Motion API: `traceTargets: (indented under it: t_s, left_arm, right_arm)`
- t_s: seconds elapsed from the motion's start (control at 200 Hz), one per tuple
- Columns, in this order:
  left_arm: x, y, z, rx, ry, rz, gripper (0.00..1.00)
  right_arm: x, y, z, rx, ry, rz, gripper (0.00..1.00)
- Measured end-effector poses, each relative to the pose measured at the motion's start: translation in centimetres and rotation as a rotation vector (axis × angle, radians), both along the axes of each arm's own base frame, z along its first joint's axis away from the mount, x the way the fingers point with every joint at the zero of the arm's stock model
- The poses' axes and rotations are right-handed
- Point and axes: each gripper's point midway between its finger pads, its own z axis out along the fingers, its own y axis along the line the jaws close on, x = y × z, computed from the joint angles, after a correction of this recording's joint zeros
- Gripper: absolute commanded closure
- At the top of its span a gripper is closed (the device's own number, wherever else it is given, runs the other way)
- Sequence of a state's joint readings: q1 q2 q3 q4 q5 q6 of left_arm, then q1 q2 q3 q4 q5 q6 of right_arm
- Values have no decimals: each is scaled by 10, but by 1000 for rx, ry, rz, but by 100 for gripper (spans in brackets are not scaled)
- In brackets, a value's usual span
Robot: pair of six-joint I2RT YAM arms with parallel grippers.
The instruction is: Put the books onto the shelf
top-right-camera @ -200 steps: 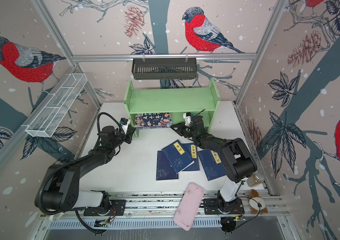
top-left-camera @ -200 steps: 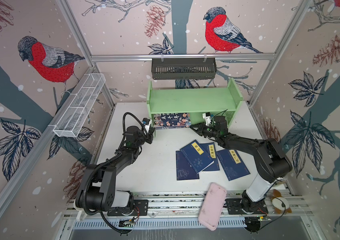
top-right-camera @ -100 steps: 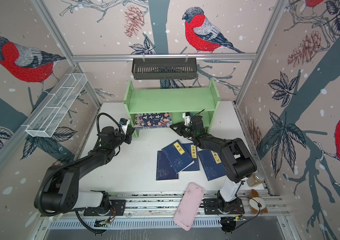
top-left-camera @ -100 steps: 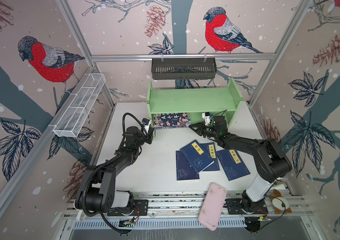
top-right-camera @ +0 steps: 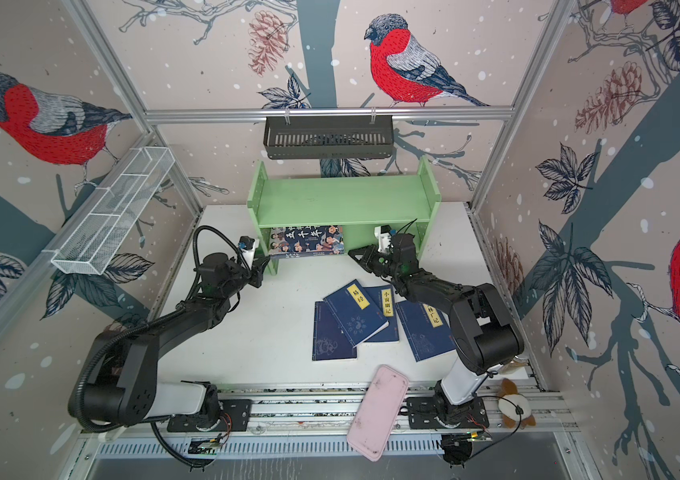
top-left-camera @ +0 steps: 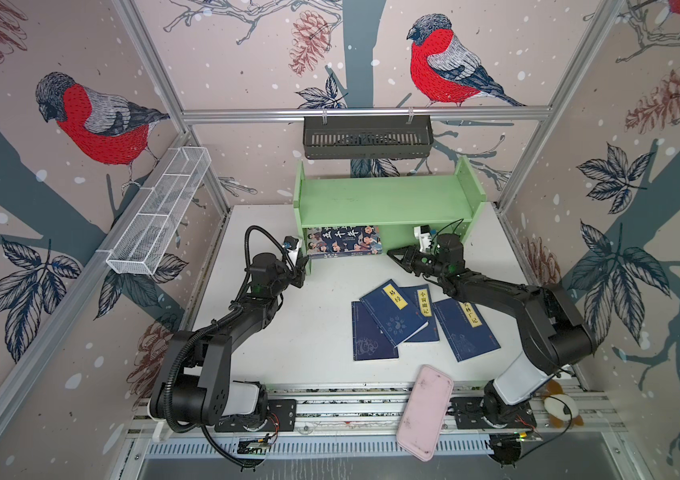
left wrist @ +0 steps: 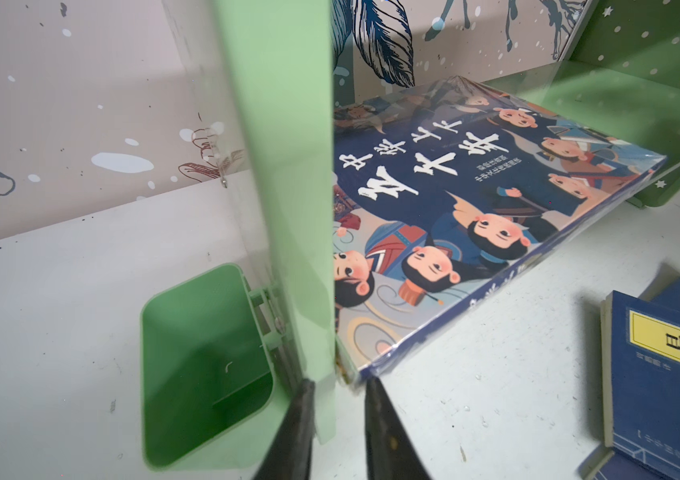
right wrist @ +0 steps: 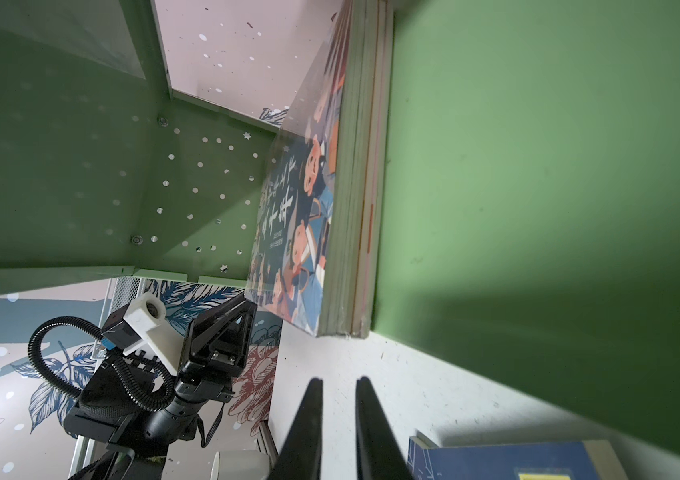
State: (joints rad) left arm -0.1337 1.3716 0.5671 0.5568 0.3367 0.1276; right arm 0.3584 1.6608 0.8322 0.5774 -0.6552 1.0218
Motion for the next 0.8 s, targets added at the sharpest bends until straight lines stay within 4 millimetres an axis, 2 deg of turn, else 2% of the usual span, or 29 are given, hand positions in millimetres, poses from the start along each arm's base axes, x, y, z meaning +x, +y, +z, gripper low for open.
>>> traceTargets:
  t_s: [0.12,0.395,0.63,0.8]
  left_arm:
    - [-1,0,-1,2,-1,-1,48]
    - [2,1,0,26,-32,-2,43]
    - [7,4,-1,51,-70,13,43]
    - [8,6,0,57,-96,22,50]
  right_arm:
    - [2,-2,0,0,-2,-5,82]
    - [6,-5,2,0,-8,-14,83]
    - [7,-6,4,2,-12,-17,83]
    - [9,-6,5,3,-15,-18,83]
